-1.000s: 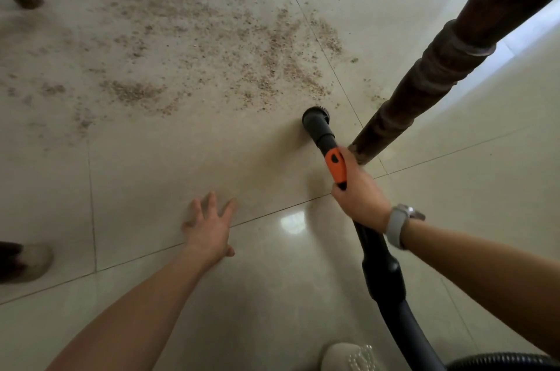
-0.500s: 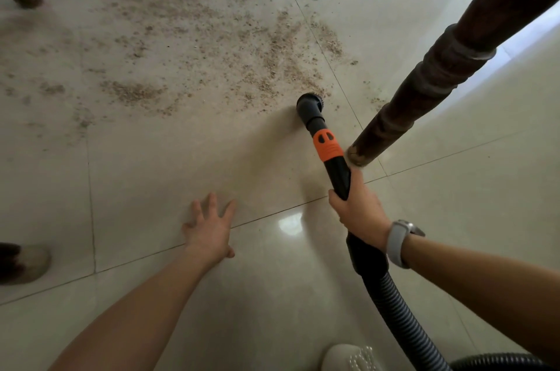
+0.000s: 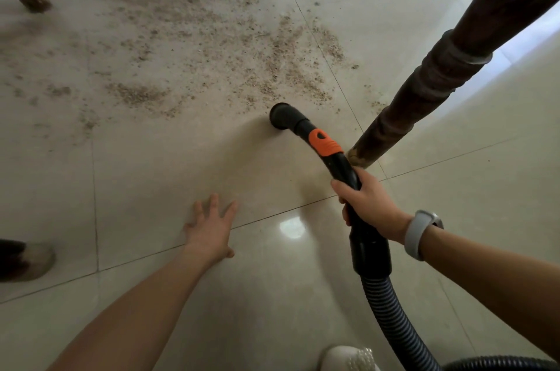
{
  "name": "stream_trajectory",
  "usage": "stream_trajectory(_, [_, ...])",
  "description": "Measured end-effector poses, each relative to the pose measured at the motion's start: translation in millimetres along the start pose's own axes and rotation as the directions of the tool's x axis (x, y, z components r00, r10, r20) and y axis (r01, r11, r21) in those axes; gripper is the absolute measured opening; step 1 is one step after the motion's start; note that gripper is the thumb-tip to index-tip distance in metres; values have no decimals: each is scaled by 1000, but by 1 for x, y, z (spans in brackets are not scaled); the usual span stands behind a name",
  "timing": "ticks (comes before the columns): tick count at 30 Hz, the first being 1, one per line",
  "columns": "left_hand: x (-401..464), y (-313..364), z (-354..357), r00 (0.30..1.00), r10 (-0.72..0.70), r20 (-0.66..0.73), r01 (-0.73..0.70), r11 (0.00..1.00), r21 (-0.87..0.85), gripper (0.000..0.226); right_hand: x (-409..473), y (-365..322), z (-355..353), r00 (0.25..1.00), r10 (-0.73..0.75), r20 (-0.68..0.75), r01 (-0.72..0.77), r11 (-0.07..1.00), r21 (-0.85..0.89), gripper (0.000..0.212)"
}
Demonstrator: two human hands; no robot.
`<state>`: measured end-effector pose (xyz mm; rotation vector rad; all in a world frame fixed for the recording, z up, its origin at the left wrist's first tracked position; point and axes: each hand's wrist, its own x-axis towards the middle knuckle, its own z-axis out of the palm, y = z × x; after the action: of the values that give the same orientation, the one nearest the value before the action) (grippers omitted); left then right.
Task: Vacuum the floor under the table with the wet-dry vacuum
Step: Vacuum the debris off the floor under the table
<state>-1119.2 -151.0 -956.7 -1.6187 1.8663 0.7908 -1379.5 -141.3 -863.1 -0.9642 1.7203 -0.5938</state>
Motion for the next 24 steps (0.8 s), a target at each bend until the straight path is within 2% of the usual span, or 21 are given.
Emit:
stream_trajectory(4, [0, 0, -1, 1000, 0, 10, 0, 1000, -1, 102, 10, -4, -9, 998, 60, -22, -59, 996, 65, 24])
stream_trajectory(7, [0, 0, -1, 1000, -3, 11, 3, 1000, -5, 102, 15, -13, 2, 997, 58, 49, -63, 994, 94, 26])
stream_trajectory(11, [0, 0, 0, 1000, -10, 15, 10, 1000, -3, 101, 16, -22, 23, 990, 33, 140, -39, 998, 47, 24])
stream_trajectory(15, [0, -2, 1, 1000, -6, 3, 6, 1000, 10, 102, 21, -24, 13, 999, 42, 21, -41, 998, -42, 20])
stream_trajectory(19, [-1, -1, 1, 1000, -11, -8, 11, 1000, 16, 102, 27, -24, 7, 994, 54, -100, -58, 998, -38, 23])
stream_trajectory(24, [-2, 1, 2, 1000, -15, -15, 15, 1000, 12, 101, 34, -37, 30, 1000, 10, 10, -10, 1000, -21, 19])
